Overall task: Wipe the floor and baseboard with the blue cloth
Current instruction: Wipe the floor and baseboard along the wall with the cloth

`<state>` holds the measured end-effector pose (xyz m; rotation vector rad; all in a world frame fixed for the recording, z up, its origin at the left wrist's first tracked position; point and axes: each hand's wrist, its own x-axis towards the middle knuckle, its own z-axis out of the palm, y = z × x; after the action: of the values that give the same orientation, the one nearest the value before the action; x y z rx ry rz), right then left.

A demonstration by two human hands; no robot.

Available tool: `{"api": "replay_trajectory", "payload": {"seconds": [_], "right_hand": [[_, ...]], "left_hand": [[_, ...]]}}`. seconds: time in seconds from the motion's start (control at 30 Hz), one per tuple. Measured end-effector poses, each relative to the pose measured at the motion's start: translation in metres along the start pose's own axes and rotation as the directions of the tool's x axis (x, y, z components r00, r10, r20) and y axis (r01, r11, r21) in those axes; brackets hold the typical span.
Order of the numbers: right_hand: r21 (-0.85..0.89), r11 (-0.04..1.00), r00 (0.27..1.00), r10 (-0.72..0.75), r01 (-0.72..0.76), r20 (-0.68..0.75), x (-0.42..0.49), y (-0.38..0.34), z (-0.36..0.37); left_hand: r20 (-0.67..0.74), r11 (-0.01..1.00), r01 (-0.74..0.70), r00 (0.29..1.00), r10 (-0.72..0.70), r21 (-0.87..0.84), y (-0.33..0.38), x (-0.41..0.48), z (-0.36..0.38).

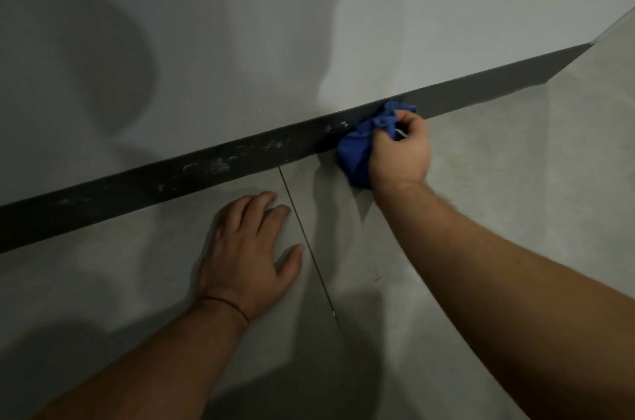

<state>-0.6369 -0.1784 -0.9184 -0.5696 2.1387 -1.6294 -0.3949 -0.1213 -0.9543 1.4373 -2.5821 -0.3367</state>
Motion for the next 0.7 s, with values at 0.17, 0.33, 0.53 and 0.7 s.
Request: {"api": "replay_trajectory", "payload": {"seconds": [0.17, 0.33, 0.53, 0.7], "right_hand": [[-0.002, 1.000, 0.999, 0.000, 0.000, -0.042, 0.018, -0.013, -0.005], [-0.007, 0.996, 0.991, -0.083, 0.084, 0.108, -0.036, -0.007, 0.027], [-0.117, 0.982, 0.935, -0.097, 0.145, 0.340, -0.064, 0.001, 0.028], [0.025, 0.999, 0.990, -0.040, 0.037, 0.132, -0.048, -0.005, 0.010]], "left_hand": [[0.018, 1.000, 0.004, 1.000, -0.003, -0.005, 0.000, 0.000, -0.001], [0.008, 1.000, 0.004, 1.000, -0.004, -0.018, 0.000, 0.000, 0.000], [0.054, 0.999, 0.022, 0.998, -0.020, -0.033, -0.001, -0.001, -0.004], [0.002, 0.990, 0.035, 0.999, -0.035, -0.138, -0.012, -0.015, -0.021]]}}
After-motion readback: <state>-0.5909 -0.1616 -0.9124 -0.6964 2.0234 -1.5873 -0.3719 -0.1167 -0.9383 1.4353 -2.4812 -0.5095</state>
